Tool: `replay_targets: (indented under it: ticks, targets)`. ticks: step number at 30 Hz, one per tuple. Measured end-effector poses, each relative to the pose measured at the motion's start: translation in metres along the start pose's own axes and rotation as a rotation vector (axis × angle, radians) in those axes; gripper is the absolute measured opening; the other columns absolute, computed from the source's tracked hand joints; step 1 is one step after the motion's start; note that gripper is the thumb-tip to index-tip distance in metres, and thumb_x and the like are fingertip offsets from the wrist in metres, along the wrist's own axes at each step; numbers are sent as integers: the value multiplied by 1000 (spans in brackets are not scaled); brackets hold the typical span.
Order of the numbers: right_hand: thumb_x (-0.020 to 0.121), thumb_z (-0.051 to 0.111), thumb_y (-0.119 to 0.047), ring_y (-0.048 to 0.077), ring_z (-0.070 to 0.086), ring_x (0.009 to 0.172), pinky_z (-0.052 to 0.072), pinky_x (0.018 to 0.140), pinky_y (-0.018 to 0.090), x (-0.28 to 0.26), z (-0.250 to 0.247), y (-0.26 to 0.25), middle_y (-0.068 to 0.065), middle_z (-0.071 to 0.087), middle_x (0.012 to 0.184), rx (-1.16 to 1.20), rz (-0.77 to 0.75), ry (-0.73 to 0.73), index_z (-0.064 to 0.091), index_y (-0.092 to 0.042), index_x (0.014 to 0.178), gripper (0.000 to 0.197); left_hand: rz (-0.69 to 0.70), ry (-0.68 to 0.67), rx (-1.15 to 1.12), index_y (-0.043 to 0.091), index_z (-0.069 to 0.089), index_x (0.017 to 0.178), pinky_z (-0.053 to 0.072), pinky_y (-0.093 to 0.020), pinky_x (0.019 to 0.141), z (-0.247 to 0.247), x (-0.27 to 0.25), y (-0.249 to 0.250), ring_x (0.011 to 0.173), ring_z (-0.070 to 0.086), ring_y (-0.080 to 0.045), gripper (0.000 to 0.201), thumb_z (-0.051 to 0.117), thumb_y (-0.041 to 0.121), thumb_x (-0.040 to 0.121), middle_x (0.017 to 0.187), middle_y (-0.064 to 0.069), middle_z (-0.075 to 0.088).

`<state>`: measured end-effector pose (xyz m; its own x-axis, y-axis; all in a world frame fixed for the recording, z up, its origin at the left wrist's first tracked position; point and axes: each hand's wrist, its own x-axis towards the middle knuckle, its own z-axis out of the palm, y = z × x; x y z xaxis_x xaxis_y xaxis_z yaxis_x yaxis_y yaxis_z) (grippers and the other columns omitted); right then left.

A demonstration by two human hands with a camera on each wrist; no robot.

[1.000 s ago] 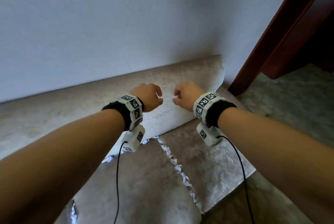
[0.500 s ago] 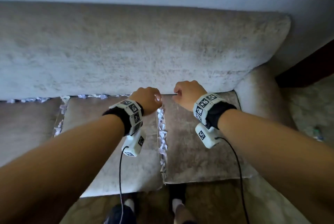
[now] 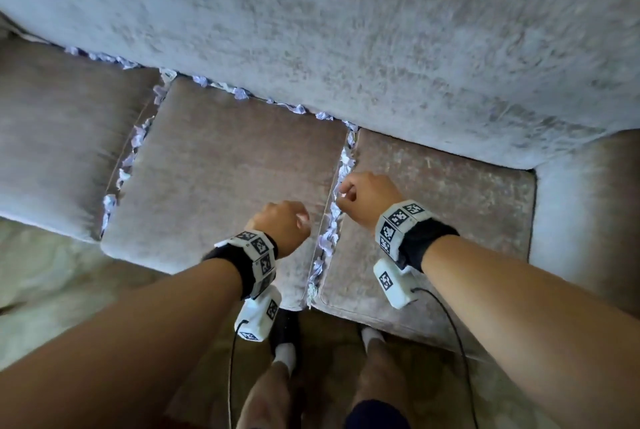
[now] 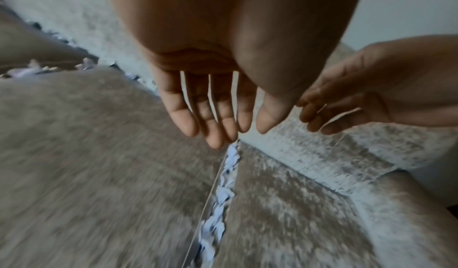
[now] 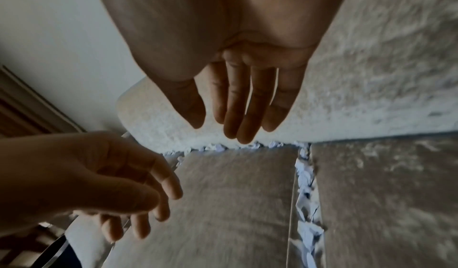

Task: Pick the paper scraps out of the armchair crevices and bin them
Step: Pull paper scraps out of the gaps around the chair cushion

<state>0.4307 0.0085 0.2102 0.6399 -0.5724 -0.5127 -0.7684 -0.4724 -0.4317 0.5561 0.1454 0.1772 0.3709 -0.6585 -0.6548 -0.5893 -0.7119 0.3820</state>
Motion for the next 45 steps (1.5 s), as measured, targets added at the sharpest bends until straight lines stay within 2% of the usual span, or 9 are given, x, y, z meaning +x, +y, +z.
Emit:
replay_targets:
  ticks: [3, 10, 15, 20, 29, 34, 38, 42, 45]
  targets:
    - [83, 63, -26, 21, 65, 88, 53, 82, 32, 27, 40, 12, 0, 72, 91, 31, -53, -63, 69, -19, 93, 14, -130, -17, -81, 40, 62, 92, 57, -35, 83, 46, 8, -29, 89, 67, -18, 10, 58, 37, 83, 98, 6, 71]
    - [84, 67, -26, 16, 65, 83, 53, 83, 32, 72, 126, 46, -5, 70, 84, 9, -190, -208, 67, -18, 96, 14, -404, 3, -248, 35, 68, 100, 55, -31, 82, 163, 17, -69, 92, 66, -17, 17, 58, 37, 86, 100, 7, 71]
    - [85, 66, -26, 14, 65, 78, 54, 75, 31, 80, 185, 76, -8, 68, 79, -91, -266, -303, 67, -20, 93, 10, -509, 15, -309, 40, 67, 109, 55, -32, 80, 245, 22, -71, 94, 66, -19, 26, 58, 44, 85, 103, 11, 69]
    - [83, 65, -27, 14, 64, 73, 55, 72, 34, 78, 232, 111, -7, 69, 75, -127, -305, -328, 67, -22, 87, 6, -551, 115, -272, 40, 57, 123, 54, -35, 79, 302, 37, -74, 98, 65, -27, 34, 56, 50, 90, 113, 5, 64]
    - [83, 66, -26, 14, 66, 74, 54, 75, 31, 74, 254, 131, -10, 67, 74, -126, -347, -305, 67, -21, 93, 10, -528, 261, -403, 34, 58, 126, 53, -37, 78, 327, 41, -75, 97, 65, -29, 38, 60, 39, 88, 113, 1, 68]
    - [86, 64, -25, 10, 62, 73, 54, 73, 30, 80, 257, 119, -13, 64, 76, -156, -359, -352, 65, -24, 99, 14, -488, 310, -439, 30, 71, 103, 49, -30, 76, 322, 42, -85, 92, 63, -19, 17, 62, 38, 92, 112, 12, 65]
    - [85, 63, -23, 9, 59, 70, 52, 67, 25, 82, 263, 112, -11, 63, 71, -210, -399, -374, 67, -26, 104, 19, -439, 323, -457, 28, 73, 94, 50, -30, 73, 322, 44, -91, 90, 62, -15, 16, 60, 36, 92, 116, 18, 63]
    - [82, 67, -29, 16, 63, 82, 55, 72, 31, 77, 273, 113, -7, 69, 83, -303, -479, -418, 68, -29, 102, 20, -389, 384, -440, 24, 71, 95, 47, -28, 67, 329, 38, -91, 87, 60, -15, 14, 61, 33, 91, 112, 15, 59]
    - [81, 67, -32, 21, 64, 88, 54, 71, 32, 72, 283, 116, -7, 69, 91, -374, -514, -423, 66, -31, 103, 22, -373, 482, -486, 19, 63, 84, 47, -30, 62, 336, 32, -91, 79, 56, -16, 5, 64, 24, 84, 101, 11, 57]
